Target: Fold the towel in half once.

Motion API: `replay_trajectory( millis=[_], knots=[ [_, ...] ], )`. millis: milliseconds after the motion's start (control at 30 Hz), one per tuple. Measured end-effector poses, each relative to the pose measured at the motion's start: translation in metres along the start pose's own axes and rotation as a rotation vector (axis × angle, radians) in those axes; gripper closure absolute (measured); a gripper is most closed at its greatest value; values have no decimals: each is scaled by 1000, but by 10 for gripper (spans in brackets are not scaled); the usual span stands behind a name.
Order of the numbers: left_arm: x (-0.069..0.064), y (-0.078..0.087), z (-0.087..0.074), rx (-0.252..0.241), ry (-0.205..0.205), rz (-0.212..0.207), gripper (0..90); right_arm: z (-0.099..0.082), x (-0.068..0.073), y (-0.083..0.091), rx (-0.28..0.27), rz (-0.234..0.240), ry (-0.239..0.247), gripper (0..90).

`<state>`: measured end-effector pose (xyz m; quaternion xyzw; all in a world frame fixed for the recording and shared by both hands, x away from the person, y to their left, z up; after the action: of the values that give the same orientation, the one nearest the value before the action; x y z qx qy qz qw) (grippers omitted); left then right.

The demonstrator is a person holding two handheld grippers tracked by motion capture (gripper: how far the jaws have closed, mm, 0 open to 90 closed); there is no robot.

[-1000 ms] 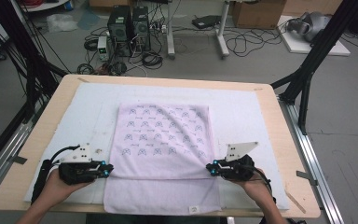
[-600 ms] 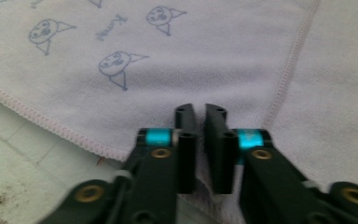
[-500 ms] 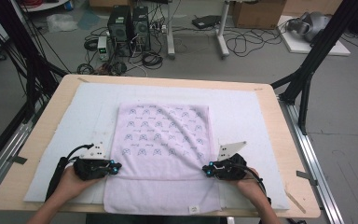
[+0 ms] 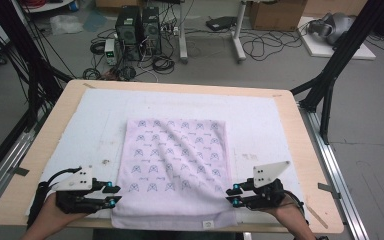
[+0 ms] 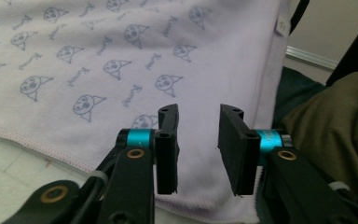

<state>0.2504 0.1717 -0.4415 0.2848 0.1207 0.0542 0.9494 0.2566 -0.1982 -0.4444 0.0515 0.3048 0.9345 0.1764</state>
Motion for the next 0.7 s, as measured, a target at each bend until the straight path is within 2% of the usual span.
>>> replay_trajectory(
  millis=[100,233,300,367,467,533,567,633,667,700],
  knots=[
    [15,-8,0,1,17,18,631,-2,-14,-15,15,-23,-36,665],
    [40,-12,0,-8,44,65,607,-1,-41,-29,31,-99,-74,623],
    [52,-14,1,-4,53,95,595,0,-60,-34,37,-168,-105,576],
    [64,-15,2,-10,65,118,588,1,-75,-38,48,-205,-134,579],
    [86,-13,7,-29,99,154,580,5,-95,-42,57,-263,-141,579],
    [107,-11,12,-41,131,186,578,9,-109,-45,51,-296,-151,577],
    [119,-10,15,-47,135,222,577,12,-118,-48,53,-307,-151,564],
    [142,-8,20,-89,190,236,577,16,-138,-53,70,-346,-160,550],
    [158,-6,22,-92,200,282,578,20,-147,-56,79,-364,-158,546],
    [168,-5,23,-93,207,299,579,25,-160,-60,83,-397,-144,545]
  ],
)
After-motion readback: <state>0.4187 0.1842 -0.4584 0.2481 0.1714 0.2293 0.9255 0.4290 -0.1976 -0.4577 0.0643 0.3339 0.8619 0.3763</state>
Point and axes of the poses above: each handheld gripper's, and its own axes: y roughly backward along the jaws, z roughly out of its top, x roughly to its left, the point moved 8 cm from there along -y, roughly forward along the jaws, and after that the axes turned 14 degrees about -z, right-handed, at the moved point
